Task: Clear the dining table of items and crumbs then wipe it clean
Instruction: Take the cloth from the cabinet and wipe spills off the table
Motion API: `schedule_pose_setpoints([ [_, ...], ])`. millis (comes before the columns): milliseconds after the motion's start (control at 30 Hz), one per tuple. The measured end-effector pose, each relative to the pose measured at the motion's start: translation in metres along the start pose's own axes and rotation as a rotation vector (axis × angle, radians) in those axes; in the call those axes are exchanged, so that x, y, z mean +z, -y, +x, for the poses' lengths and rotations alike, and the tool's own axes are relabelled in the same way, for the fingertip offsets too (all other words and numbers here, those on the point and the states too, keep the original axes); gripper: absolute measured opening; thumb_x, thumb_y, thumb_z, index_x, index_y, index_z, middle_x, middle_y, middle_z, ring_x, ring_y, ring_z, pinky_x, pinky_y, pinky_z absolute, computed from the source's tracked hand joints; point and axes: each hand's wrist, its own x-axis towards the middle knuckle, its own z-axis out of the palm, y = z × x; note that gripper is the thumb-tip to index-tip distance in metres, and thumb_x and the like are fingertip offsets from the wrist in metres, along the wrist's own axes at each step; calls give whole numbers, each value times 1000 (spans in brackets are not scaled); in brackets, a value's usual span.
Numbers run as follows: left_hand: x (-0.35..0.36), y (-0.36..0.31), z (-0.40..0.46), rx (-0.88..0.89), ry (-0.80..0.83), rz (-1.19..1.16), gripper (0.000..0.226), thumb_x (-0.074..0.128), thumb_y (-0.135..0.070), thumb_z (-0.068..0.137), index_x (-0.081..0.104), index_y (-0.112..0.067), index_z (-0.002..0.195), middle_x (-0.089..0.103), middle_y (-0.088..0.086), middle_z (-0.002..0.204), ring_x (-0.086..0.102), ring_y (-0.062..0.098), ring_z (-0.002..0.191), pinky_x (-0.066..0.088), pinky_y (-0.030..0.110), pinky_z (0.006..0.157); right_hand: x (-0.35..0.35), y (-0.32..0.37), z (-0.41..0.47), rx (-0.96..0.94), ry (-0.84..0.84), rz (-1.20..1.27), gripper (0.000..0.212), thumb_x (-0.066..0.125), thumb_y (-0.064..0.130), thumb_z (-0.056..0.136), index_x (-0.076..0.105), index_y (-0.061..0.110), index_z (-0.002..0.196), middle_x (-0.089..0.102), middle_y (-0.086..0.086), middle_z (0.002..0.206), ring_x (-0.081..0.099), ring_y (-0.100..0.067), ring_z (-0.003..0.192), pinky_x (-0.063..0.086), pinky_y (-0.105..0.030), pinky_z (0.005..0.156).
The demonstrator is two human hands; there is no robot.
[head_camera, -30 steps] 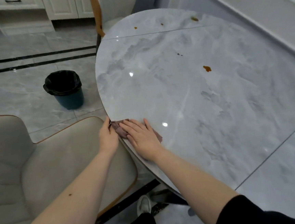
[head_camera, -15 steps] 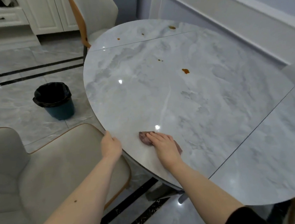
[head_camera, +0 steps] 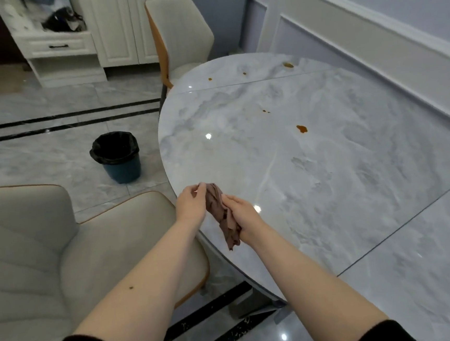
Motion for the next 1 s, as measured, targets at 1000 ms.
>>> schedule_pose_setpoints([
  [1000, -610, 34, 22, 97, -413, -268, 27, 66, -23, 84, 62, -7, 105, 65, 9, 104, 61, 22, 96, 53, 42, 88, 592, -17, -68, 115, 423, -172, 37, 58, 27, 92, 63, 0, 117, 62, -18, 123, 60, -20, 93, 50, -29, 86],
])
